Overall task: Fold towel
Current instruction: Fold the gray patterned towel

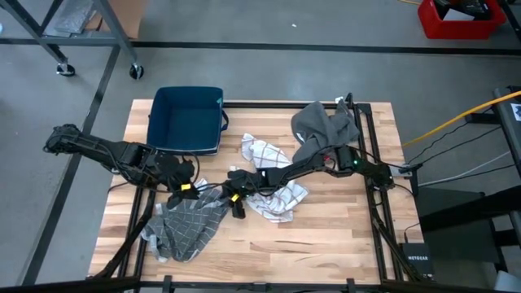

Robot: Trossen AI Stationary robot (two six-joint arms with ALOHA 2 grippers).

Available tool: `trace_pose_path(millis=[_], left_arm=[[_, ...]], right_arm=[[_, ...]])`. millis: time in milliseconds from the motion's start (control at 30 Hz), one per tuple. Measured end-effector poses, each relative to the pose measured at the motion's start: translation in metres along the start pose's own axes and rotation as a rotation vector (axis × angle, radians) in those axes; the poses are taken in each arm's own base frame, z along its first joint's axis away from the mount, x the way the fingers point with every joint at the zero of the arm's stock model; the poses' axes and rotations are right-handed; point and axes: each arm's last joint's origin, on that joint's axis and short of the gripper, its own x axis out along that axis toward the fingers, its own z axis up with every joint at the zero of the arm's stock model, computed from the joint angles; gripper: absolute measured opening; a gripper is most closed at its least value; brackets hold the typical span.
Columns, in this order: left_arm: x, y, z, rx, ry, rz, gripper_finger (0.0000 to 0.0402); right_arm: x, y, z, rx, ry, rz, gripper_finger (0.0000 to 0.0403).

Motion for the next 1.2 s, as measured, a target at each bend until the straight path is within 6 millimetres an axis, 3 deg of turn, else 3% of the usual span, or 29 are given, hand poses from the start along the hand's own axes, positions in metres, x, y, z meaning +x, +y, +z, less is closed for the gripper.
trace_pose_path(millis=[533,967,1067,1200], left_arm=[[0.0,0.0,0.0,0.023,0.001,0.001,0.0088],[0.0,0.0,0.0,0.026,0.002,0.002,0.0088],[0.0,0.0,0.0,0.026,0.002,0.002,0.0088],[0.0,0.0,0.0,0.026,0.002,0.002,0.0088]], right_arm=[[0.014,-0.004,-0.012,0.047,-0.026,-0.006,0.0159],[0.017,-0.001,-0.014,0.088,-0.025,0.112,0.0156],[0.017,-0.001,-0.014,0.089,-0.02,0.133,0.0135],[0.017,0.0,-0.014,0.114,-0.019,0.161,0.0069]])
